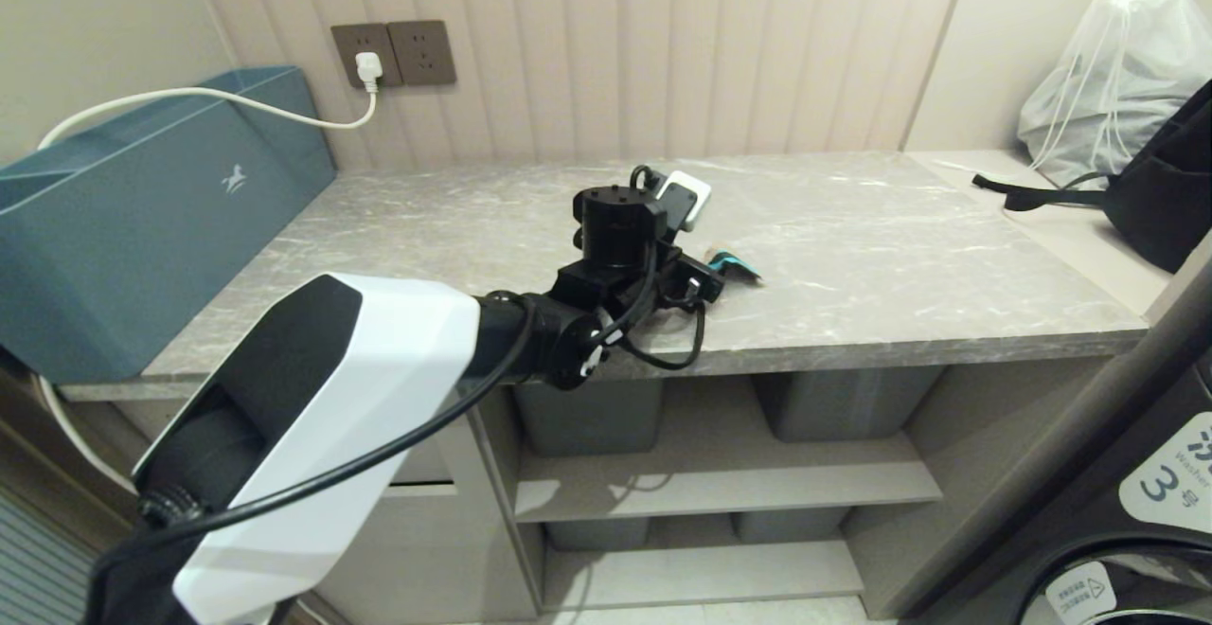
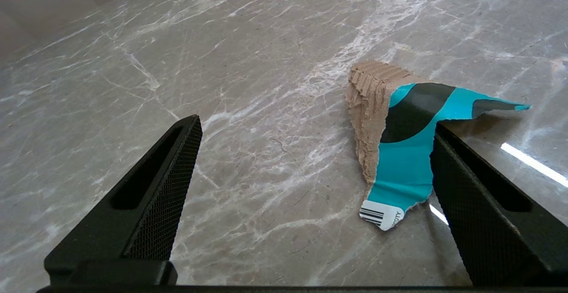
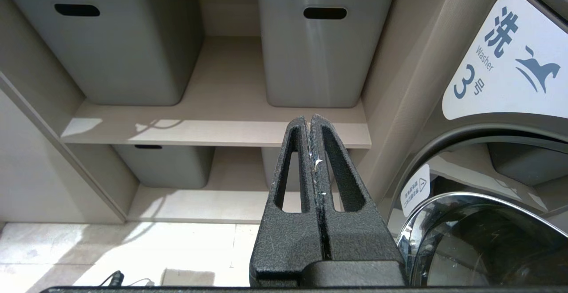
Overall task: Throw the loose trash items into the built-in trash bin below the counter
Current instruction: Pick up the garbage
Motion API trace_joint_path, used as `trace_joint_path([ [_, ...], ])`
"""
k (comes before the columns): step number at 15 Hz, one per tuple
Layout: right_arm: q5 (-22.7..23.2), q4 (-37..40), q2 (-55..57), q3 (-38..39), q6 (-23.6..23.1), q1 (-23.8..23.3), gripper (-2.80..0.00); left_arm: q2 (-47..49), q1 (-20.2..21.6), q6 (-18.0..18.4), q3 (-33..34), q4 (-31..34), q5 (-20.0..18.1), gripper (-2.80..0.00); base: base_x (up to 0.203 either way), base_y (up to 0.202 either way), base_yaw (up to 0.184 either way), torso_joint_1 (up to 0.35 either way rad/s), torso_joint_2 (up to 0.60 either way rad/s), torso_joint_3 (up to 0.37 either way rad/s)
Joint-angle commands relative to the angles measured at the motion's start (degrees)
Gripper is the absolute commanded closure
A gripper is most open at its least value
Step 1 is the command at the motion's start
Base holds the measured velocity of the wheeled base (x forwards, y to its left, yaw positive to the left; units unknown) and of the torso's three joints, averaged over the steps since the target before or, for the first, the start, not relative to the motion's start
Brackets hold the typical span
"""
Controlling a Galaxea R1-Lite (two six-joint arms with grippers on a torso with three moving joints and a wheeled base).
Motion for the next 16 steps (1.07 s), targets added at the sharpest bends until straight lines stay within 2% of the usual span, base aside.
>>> trace_joint_path([
  [1,0.0,0.0,0.0,0.0,0.0,0.0,0.00,0.2,0.0,0.1,0.1,-0.2,0.1,-2.80,0.000,0.000,0.000,0.000,0.00,0.000],
  [7,0.0,0.0,0.0,0.0,0.0,0.0,0.00,0.2,-0.2,0.0,0.1,-0.1,0.1,-2.80,0.000,0.000,0.000,0.000,0.00,0.000],
  [8,0.0,0.0,0.0,0.0,0.0,0.0,0.00,0.4,-0.2,-0.1,0.1,0.0,0.0,0.00,0.000,0.000,0.000,0.000,0.00,0.000],
  [16,0.0,0.0,0.0,0.0,0.0,0.0,0.00,1.2,-1.1,-0.2,0.1,0.0,-0.4,0.00,0.000,0.000,0.000,0.000,0.00,0.000],
])
